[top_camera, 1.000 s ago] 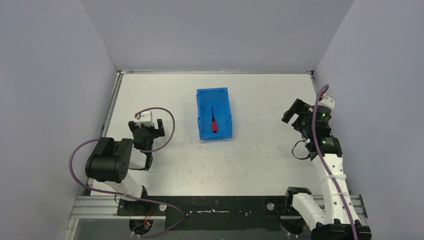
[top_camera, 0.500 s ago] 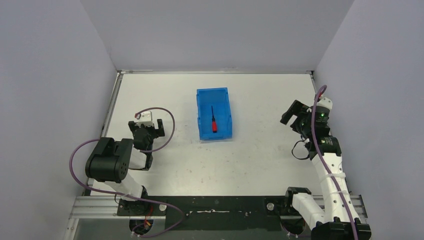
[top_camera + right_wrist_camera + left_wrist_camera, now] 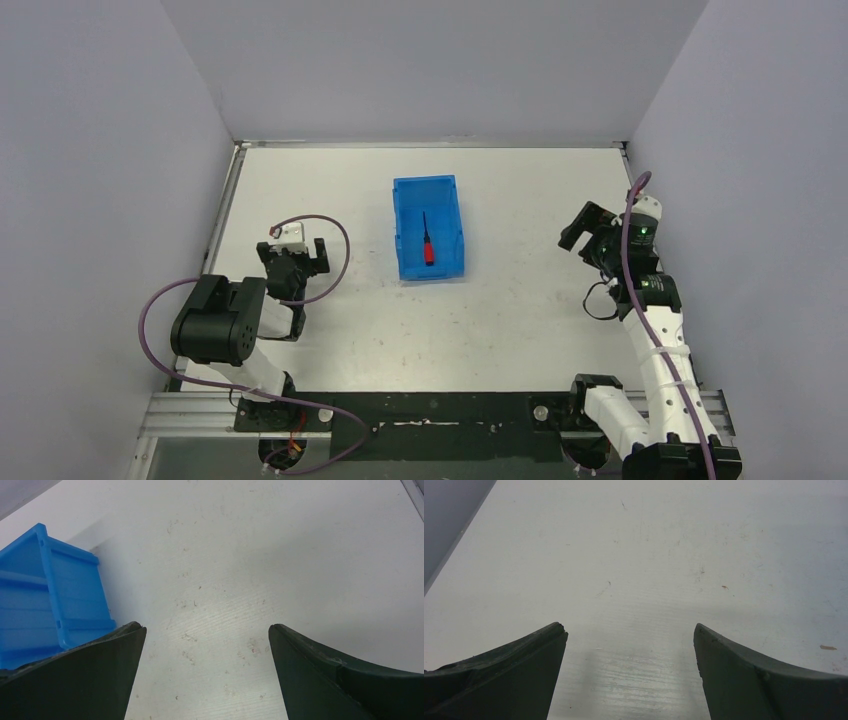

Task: Put the screwdriver in the bin
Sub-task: Reset both arms

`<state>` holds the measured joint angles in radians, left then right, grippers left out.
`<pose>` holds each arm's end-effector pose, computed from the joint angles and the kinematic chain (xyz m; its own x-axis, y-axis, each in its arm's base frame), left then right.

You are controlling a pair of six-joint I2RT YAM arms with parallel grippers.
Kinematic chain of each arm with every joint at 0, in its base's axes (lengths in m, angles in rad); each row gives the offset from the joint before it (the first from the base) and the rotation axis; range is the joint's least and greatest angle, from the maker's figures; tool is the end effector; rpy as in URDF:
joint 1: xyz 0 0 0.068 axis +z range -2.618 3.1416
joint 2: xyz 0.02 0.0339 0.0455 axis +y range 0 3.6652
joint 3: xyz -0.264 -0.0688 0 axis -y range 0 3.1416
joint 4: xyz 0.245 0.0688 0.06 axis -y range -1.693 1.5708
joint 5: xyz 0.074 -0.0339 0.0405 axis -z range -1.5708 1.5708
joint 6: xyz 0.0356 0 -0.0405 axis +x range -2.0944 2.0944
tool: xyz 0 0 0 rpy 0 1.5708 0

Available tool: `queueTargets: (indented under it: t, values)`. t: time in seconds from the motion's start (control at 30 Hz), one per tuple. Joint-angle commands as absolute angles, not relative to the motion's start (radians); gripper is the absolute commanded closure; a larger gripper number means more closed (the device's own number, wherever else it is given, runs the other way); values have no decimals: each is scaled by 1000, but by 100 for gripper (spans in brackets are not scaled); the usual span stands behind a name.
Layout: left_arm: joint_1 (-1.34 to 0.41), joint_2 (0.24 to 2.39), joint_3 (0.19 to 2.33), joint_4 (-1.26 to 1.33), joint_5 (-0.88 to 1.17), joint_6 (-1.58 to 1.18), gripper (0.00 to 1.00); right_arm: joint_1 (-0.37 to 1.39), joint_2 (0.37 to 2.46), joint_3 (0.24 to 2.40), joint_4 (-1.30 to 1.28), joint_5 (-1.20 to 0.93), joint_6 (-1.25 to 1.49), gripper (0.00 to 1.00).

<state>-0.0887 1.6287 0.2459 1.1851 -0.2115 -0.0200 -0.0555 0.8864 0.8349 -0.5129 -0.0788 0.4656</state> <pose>0.2464 -0.0144 0.1262 -0.1932 -0.0024 -0.9811 -0.1223 0.9923 0.0216 0.1932 -0.0079 0.3068 -0.4822 0.4750 -0.7361 0.2299 0.8794 0.4170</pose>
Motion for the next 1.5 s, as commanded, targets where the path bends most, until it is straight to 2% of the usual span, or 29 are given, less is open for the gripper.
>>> queueTargets:
  t: [0.0, 0.33, 1.47]
  values:
    - [-83, 1609, 253, 1210, -206, -30, 3, -50, 886, 837, -463, -37, 466, 0]
    - [-83, 1609, 254, 1211, -206, -29, 3, -49, 951, 840, -456, -6, 465, 0]
    - [-83, 1610, 254, 1211, -206, -30, 3, -42, 931, 824, -428, -3, 489, 0]
